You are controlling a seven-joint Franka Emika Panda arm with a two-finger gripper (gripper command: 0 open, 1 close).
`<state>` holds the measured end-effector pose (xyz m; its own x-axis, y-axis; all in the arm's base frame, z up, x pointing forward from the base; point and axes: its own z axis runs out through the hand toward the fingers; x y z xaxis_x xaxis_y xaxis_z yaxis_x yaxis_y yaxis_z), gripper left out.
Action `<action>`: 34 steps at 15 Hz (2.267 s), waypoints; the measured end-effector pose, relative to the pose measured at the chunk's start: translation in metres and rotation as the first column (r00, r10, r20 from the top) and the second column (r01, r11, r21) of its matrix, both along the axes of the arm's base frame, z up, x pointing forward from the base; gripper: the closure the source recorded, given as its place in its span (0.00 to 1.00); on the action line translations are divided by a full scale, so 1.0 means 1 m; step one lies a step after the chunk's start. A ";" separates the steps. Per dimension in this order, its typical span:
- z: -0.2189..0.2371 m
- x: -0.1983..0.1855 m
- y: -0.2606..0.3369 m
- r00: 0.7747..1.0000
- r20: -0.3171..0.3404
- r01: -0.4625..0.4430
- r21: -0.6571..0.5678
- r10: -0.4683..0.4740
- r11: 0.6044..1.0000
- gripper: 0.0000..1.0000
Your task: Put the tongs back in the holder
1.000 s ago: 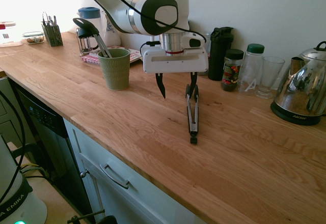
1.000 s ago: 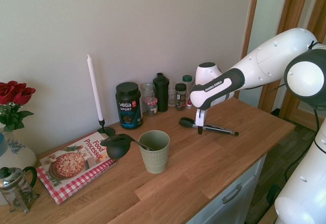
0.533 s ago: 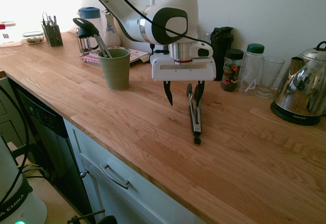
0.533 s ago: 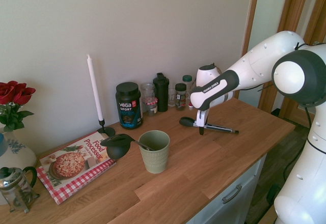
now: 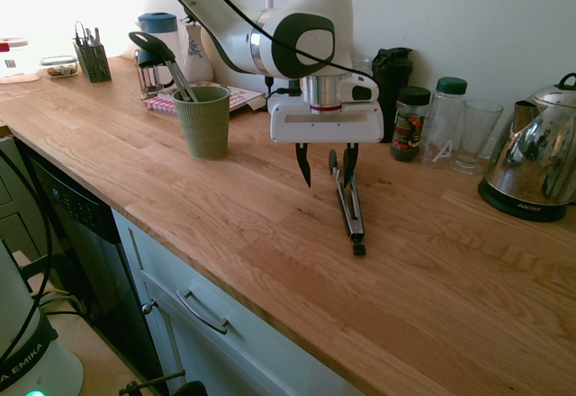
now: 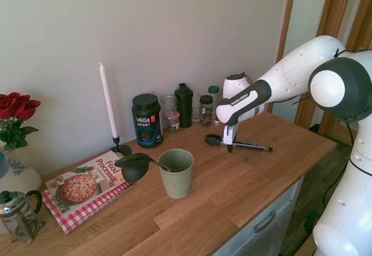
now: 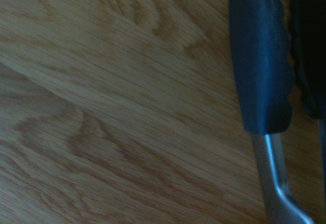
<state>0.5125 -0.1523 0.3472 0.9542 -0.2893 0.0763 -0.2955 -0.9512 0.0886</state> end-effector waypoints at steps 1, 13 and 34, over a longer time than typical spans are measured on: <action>-0.001 0.001 0.001 1.000 -0.001 0.000 0.000 0.000 1.000 1.00; -0.006 0.012 0.005 1.000 -0.006 0.014 -0.002 -0.014 1.000 1.00; 0.256 -0.044 0.121 0.866 0.319 0.308 0.269 -0.386 0.912 1.00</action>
